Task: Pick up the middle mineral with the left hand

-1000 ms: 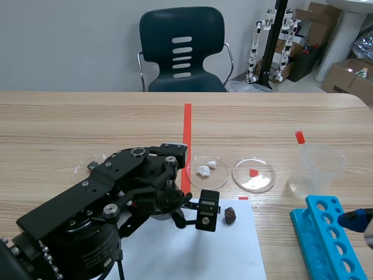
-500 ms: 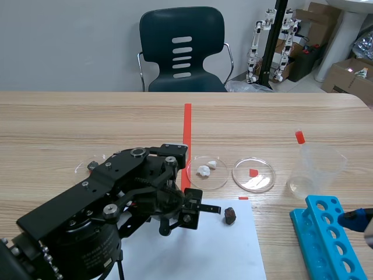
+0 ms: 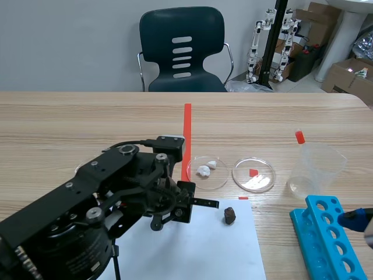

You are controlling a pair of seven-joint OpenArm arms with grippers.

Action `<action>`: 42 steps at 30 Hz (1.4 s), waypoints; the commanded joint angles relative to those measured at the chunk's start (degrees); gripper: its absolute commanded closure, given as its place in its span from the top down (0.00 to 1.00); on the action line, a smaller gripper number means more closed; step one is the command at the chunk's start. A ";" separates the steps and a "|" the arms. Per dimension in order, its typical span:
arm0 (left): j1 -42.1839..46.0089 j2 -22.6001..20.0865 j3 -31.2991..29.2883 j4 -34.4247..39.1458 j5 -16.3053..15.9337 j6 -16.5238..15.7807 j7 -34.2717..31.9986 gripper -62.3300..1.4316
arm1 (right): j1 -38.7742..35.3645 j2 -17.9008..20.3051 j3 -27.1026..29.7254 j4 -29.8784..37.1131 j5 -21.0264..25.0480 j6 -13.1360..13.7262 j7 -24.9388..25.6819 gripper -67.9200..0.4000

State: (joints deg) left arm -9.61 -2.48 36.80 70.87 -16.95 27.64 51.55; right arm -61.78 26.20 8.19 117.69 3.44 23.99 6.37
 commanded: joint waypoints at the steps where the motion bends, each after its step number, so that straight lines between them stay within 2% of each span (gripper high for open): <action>1: 1.57 -1.55 -0.04 3.93 0.04 0.13 -1.97 0.25 | 0.20 0.28 0.44 1.09 0.59 -0.22 0.83 0.97; 11: 13.35 -9.44 -4.81 18.80 0.00 0.11 -12.28 0.25 | 0.20 0.28 0.44 1.09 0.59 -0.22 0.83 0.97; 17: 23.26 -15.56 -8.92 27.08 0.02 -0.04 -23.93 0.25 | 0.20 0.28 0.44 1.09 0.59 -0.22 0.83 0.97; 24: 36.74 -21.68 -16.44 35.08 0.04 -0.61 -39.36 0.25 | 0.20 0.28 0.44 1.09 0.59 -0.22 0.83 0.97; 27: 42.62 -23.34 -19.69 37.68 0.52 -4.87 -45.00 0.25 | 0.20 0.28 0.44 1.09 0.59 -0.22 0.83 0.97; 32: 51.56 -23.78 -24.96 40.22 3.58 -11.63 -53.62 0.25 | 0.20 0.28 0.44 1.09 0.59 -0.22 0.83 0.97; 35: 56.08 -23.76 -27.80 40.81 5.09 -12.52 -58.34 0.24 | 0.20 0.28 0.44 1.09 0.59 -0.22 0.83 0.97; 38: 59.93 -23.76 -30.49 40.96 6.16 -12.76 -61.92 0.18 | 0.20 0.28 0.44 1.09 0.59 -0.22 0.83 0.97; 42: 63.93 -23.74 -33.22 40.96 8.79 -13.53 -65.24 0.18 | 0.20 0.28 0.44 1.09 0.59 -0.22 0.83 0.97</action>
State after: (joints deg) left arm 54.24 -26.81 3.55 110.80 -8.80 14.55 -12.45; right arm -61.78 26.20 8.19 117.69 3.44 23.97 6.37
